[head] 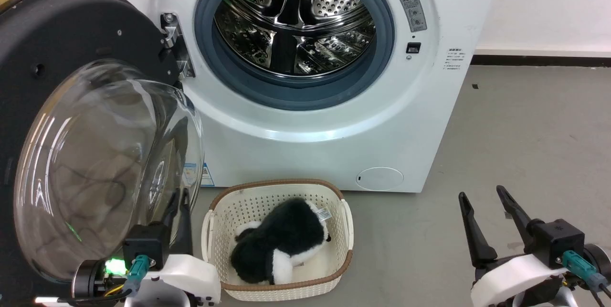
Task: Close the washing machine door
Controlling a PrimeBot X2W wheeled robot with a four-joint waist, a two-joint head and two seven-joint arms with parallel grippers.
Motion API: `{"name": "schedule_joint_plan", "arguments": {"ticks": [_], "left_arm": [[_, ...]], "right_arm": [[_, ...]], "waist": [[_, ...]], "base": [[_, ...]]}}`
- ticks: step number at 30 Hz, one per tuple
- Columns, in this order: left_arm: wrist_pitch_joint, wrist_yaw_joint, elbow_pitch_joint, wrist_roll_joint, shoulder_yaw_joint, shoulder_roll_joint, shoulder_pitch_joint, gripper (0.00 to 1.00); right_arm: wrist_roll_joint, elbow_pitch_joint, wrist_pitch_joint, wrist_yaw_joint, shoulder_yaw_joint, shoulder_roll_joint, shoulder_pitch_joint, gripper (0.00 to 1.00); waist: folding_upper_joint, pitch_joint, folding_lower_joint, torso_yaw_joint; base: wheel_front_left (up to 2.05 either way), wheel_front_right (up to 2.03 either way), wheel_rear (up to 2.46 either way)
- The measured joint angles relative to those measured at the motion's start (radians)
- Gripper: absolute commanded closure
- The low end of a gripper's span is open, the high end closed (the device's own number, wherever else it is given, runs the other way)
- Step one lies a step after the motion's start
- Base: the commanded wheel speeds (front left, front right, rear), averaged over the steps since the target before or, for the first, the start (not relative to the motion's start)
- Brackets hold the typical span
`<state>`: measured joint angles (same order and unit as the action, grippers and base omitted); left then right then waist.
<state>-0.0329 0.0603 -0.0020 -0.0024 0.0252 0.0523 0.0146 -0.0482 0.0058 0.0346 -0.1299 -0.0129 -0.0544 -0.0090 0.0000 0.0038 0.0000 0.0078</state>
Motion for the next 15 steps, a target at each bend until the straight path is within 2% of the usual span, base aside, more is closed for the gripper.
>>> {"name": "schedule_joint_plan", "arguments": {"ticks": [8, 15], "left_arm": [[-0.017, 0.021, -0.022, -0.008, 0.010, 0.004, 0.004, 1.00], [-0.031, 0.016, -0.084, -0.036, -0.015, 0.005, 0.026, 1.00]], "right_arm": [[-0.025, -0.001, 0.013, 0.000, -0.002, 0.000, 0.000, 0.00], [-0.044, -0.001, 0.030, 0.000, -0.006, 0.000, 0.000, 0.00]], "waist": [[0.0000, 0.001, 0.0000, 0.018], [0.0000, 0.003, 0.0000, 0.038]], "base": [[0.00, 0.00, 0.00], [0.00, 0.00, 0.00]]}}
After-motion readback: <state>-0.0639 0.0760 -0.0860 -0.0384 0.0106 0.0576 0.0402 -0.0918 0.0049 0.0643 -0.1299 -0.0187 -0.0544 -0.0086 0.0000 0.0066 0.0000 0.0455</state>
